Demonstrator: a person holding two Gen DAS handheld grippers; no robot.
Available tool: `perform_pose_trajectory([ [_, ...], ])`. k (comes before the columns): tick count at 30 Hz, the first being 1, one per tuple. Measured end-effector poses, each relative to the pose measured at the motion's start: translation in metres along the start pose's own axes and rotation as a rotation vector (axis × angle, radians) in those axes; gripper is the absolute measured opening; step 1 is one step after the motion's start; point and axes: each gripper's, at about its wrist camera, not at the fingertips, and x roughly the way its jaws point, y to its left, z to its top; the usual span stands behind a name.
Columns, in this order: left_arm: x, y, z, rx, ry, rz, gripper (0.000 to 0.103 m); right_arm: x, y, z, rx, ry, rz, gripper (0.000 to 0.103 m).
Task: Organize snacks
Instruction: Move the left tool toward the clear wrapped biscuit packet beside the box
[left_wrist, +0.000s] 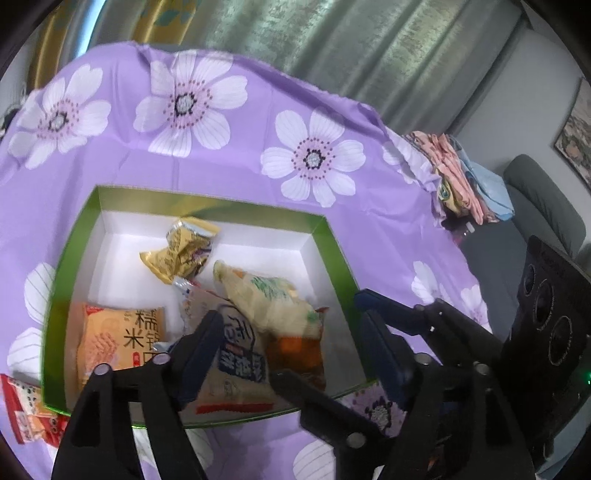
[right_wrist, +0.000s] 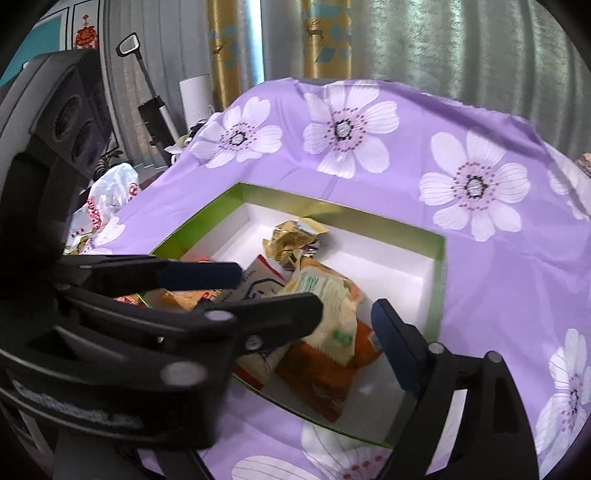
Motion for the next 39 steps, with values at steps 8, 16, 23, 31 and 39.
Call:
perform_pose_trajectory([
  [8,-0.028,-0.015,-0.001,0.061,-0.083,0.049,0.1,-0.037,-0.009,-0.008,0.053,-0.071,-0.065,0.092],
  [16,-0.061,-0.023,-0.009,0.101,-0.162,0.087,0.102,-0.067,-0.002,-0.018,0.099,-0.116,-0.058,0.096],
  [23,-0.093,-0.002,-0.023,0.072,-0.189,0.124,0.102,-0.074,0.018,-0.037,0.092,-0.087,-0.034,0.096],
  [31,-0.122,0.061,-0.053,-0.043,-0.173,0.218,0.102,-0.067,0.052,-0.059,0.059,-0.023,0.017,0.096],
  [39,-0.132,0.113,-0.093,-0.186,-0.075,0.274,0.102,-0.054,0.084,-0.073,0.017,0.016,0.105,0.096],
])
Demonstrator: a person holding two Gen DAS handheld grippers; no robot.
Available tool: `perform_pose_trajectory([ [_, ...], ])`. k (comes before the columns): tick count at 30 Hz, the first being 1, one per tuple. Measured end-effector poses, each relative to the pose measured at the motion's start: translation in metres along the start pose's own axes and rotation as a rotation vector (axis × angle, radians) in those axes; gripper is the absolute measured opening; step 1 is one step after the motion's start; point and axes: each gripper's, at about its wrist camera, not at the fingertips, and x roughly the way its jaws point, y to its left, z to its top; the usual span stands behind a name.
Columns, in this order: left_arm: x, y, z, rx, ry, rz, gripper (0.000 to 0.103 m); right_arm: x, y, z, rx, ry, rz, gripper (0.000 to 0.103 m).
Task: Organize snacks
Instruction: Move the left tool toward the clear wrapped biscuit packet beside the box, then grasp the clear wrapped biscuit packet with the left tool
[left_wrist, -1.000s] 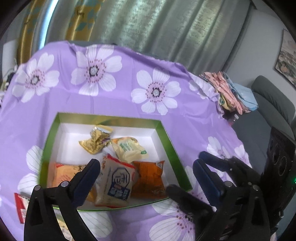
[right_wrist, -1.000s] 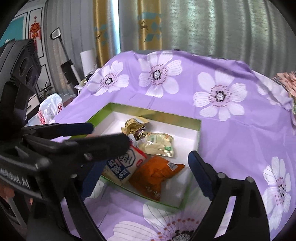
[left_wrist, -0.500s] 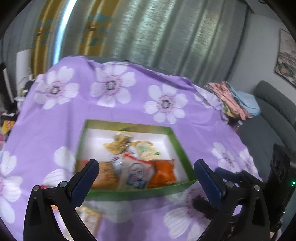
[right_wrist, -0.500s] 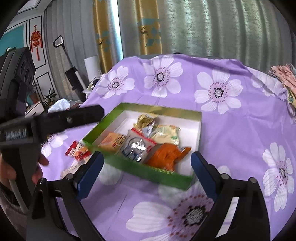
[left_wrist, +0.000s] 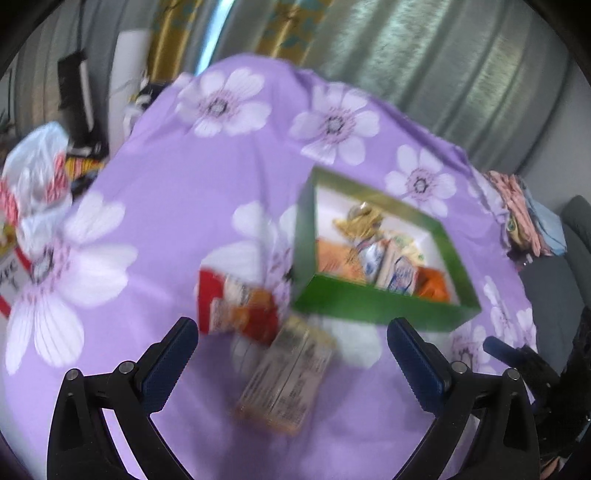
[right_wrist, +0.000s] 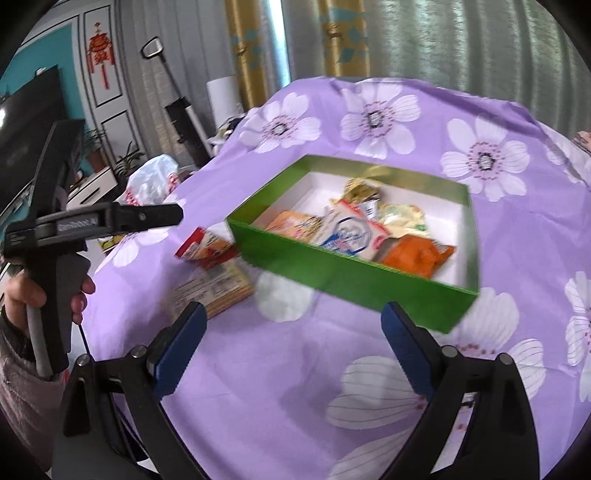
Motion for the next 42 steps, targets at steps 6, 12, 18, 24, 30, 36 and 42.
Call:
perform_pose_trajectory([
  [6,0.013,0.01,-0.012,-0.029,0.072,-0.062,0.102,0.029,0.021,-0.018,0.026,0.07,0.11,0.096],
  [12,0.029,0.009,-0.017,0.012,0.123,-0.021,0.102,0.057,0.041,-0.024,0.054,0.102,0.212,0.096],
  [18,0.036,0.007,-0.02,0.074,0.149,-0.007,0.098,0.083,0.055,-0.023,0.053,0.132,0.26,0.096],
  [24,0.051,0.005,-0.025,0.127,0.196,-0.002,0.075,0.102,0.068,-0.018,0.023,0.161,0.323,0.095],
  [30,0.058,0.014,-0.025,0.078,0.229,-0.052,0.058,0.119,0.074,-0.011,-0.007,0.198,0.324,0.094],
  [36,0.061,-0.003,-0.032,0.126,0.272,-0.09,0.053,0.114,0.066,-0.012,-0.038,0.216,0.33,0.086],
  [42,0.061,-0.014,-0.037,0.136,0.287,-0.115,0.053,0.098,0.058,-0.023,-0.092,0.213,0.277,0.074],
])
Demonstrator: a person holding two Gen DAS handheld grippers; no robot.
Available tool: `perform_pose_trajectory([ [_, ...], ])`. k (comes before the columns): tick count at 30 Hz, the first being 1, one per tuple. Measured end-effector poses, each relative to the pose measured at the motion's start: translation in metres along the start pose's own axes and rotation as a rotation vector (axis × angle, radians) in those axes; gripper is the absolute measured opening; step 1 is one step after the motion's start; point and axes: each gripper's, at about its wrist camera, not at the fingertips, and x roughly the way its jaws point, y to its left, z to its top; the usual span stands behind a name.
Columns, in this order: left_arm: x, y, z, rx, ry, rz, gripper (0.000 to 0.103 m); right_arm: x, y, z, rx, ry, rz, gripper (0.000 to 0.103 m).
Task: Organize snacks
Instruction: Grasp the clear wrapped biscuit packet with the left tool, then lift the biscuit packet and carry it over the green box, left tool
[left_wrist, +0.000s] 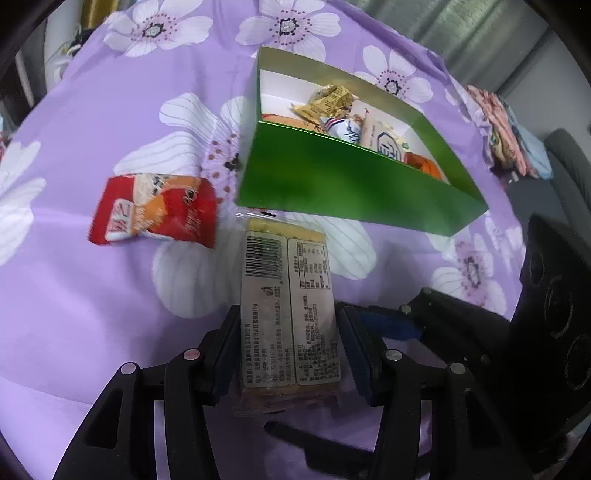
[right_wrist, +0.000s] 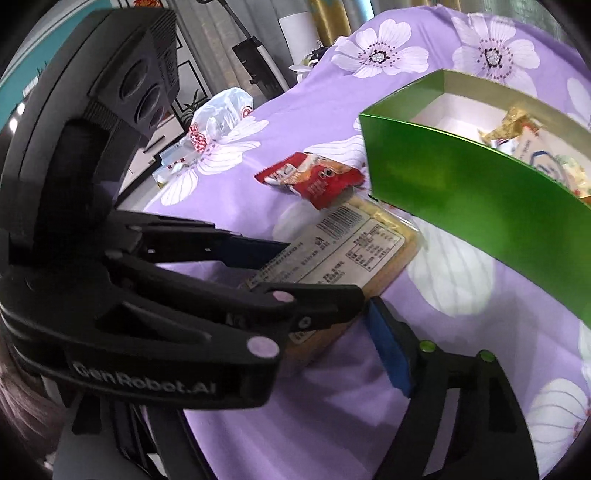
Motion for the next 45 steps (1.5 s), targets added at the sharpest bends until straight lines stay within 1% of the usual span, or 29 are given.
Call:
perform_pose_trajectory([
  [1,0.001,0.0,0.0,-0.006,-0.001,-0.006,0.053,-0.001,-0.002,-0.001,-0.004,-0.001,-0.007,0.068],
  [4,0.002,-0.001,-0.001,-0.023,-0.005,-0.02,0.053,-0.005,-0.01,-0.003,0.006,-0.006,-0.013,0.062],
  [8,0.003,-0.008,-0.002,-0.014,-0.011,-0.005,0.052,-0.007,-0.011,-0.003,0.007,-0.026,-0.025,0.059],
  [10,0.002,-0.011,-0.003,-0.012,-0.009,-0.022,0.051,-0.015,-0.009,-0.003,-0.005,-0.06,-0.04,0.055],
  [12,0.003,-0.017,-0.003,0.001,-0.005,-0.025,0.05,-0.02,-0.012,-0.003,0.003,-0.069,-0.05,0.052],
  [14,0.007,-0.02,-0.004,0.008,0.006,-0.024,0.05,-0.018,-0.017,-0.005,0.023,-0.048,-0.043,0.052],
  [17,0.007,-0.022,-0.006,0.013,0.006,-0.03,0.049,-0.02,-0.023,-0.008,0.063,-0.042,-0.021,0.053],
  [19,0.008,-0.023,-0.007,0.025,0.002,-0.008,0.049,-0.019,-0.025,-0.011,0.083,-0.041,-0.021,0.057],
  [20,0.008,-0.024,-0.007,0.03,-0.002,-0.003,0.049,-0.016,-0.026,-0.013,0.087,-0.031,-0.019,0.06],
  [23,0.006,-0.021,-0.007,0.023,-0.008,-0.004,0.049,-0.013,-0.02,-0.014,0.053,-0.027,-0.029,0.064],
  [25,0.004,-0.019,-0.007,0.026,-0.02,0.005,0.048,-0.01,-0.016,-0.012,0.024,-0.014,-0.038,0.064],
  [26,0.004,-0.019,-0.007,0.027,-0.02,0.005,0.047,-0.008,-0.013,-0.011,0.002,-0.006,-0.047,0.064],
  [27,0.006,-0.018,-0.008,0.016,-0.013,-0.012,0.047,-0.007,-0.013,-0.01,-0.01,-0.003,-0.053,0.062],
  [30,0.007,-0.018,-0.008,0.011,-0.013,-0.006,0.047,-0.004,-0.01,-0.009,-0.029,-0.001,-0.074,0.061],
  [32,0.005,-0.015,-0.007,-0.012,-0.01,-0.033,0.047,-0.009,-0.013,-0.011,-0.025,-0.005,-0.068,0.06],
  [34,0.003,-0.015,-0.007,-0.015,-0.011,-0.045,0.047,-0.014,-0.014,-0.013,-0.02,-0.017,-0.063,0.06],
  [37,0.002,-0.021,-0.008,-0.002,-0.015,-0.045,0.047,-0.019,-0.014,-0.016,-0.014,-0.031,-0.068,0.059],
  [41,-0.009,-0.034,-0.007,0.037,-0.052,-0.058,0.047,-0.028,-0.013,-0.018,-0.006,-0.06,-0.061,0.058],
  [45,-0.011,-0.043,-0.005,0.06,-0.063,-0.063,0.047,-0.039,-0.011,-0.019,-0.002,-0.078,-0.082,0.057],
])
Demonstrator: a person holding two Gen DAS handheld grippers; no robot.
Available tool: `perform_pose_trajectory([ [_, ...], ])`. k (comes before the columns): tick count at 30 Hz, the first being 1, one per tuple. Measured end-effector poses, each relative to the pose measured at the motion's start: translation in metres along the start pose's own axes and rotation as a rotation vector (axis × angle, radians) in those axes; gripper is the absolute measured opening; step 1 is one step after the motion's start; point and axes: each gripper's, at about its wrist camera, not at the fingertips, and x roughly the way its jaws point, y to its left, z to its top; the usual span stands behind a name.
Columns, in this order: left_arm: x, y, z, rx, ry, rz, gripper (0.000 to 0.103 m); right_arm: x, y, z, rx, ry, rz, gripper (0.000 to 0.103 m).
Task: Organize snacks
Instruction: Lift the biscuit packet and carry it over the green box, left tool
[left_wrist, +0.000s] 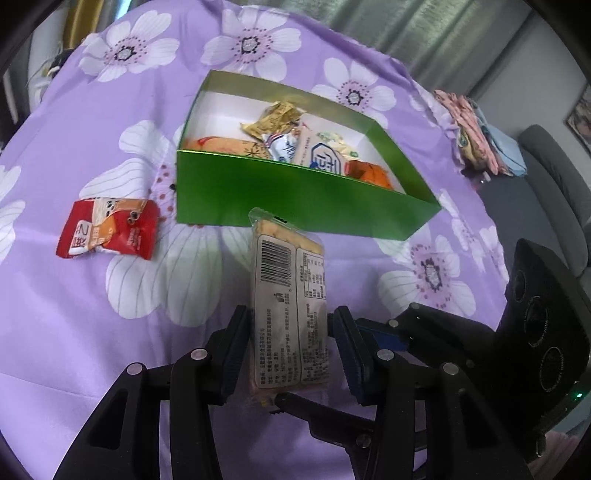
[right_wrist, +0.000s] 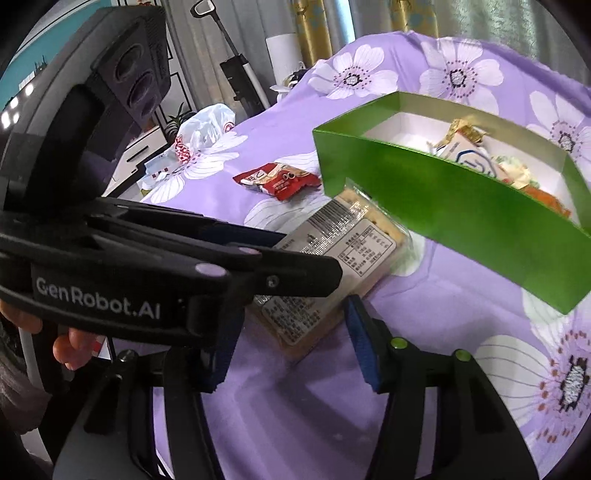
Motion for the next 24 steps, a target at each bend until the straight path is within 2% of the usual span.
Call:
perform_pose_trajectory([
  [12,-0.018,-0.028,0.009,0.048,-0.082,-0.061,0.047,-0.033,-0.005,0.0,0.017,-0.077,-0.05,0.052],
  [24,-0.018,-0.04,0.015,0.057,-0.102,-0.088,0.047,-0.046,-0.013,0.001,0.039,-0.112,-0.089,0.052],
])
